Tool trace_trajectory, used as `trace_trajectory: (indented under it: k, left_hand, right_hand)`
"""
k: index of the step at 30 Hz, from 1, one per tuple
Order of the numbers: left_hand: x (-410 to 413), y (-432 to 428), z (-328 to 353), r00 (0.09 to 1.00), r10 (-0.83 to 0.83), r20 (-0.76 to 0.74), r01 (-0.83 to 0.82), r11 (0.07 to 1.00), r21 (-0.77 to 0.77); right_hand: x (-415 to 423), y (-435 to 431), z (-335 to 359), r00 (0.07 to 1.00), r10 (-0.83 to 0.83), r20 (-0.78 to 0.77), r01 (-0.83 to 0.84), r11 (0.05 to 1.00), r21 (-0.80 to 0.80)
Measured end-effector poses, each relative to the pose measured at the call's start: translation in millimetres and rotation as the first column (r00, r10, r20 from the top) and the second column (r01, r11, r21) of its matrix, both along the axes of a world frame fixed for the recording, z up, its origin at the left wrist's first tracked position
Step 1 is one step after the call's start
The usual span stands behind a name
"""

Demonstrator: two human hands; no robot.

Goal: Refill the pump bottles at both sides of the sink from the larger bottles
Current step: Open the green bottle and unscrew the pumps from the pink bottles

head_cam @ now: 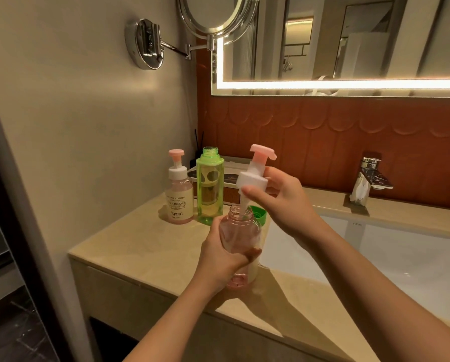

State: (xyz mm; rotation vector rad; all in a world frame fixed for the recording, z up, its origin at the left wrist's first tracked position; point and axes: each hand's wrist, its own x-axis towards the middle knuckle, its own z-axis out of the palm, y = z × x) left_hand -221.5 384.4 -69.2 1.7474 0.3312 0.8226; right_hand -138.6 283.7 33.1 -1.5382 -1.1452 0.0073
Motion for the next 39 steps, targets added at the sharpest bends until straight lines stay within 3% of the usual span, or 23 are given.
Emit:
trace_trajectory:
  k: [4,14,27,33,39]
  left_hand:
    - [-2.1,-1.6,2.1,1.000,-0.006,0.003,0.006,1.000,0.007]
    - [-3.8,-3.3,2.6,1.000,-0.028,0.001,0.028,1.000,-0.008]
    - [-17.6,24.4,3.1,0.999,0.008,-0.031,-0.008,1.000,0.004]
    - [-31.7,47.2,7.5,0.998,0.062,-0.009,-0.062,0.997,-0.036]
    - [-32.1,60.9,7.5,0.995,0.096,0.014,-0.096,0.995,-0.025]
  right_hand:
    - [5.6,-5.0,1.7,1.000,-0.002,-0.008,0.002,0.999,0.052]
    - [23.2,-23.4,-0.7,0.971,-0.059,-0.232,0.093,0.986,0.141]
    - [38.4,-32.2,4.3,0.928,-0.156,-0.338,0.229,0.955,0.190]
    - [46.0,-13.9,-4.5,0.889,-0.231,-0.395,0.279,0.958,0.068]
    - [57.2,28.2,-19.3,0.938,-0.326,-0.120,0.295,0.929,-0.223]
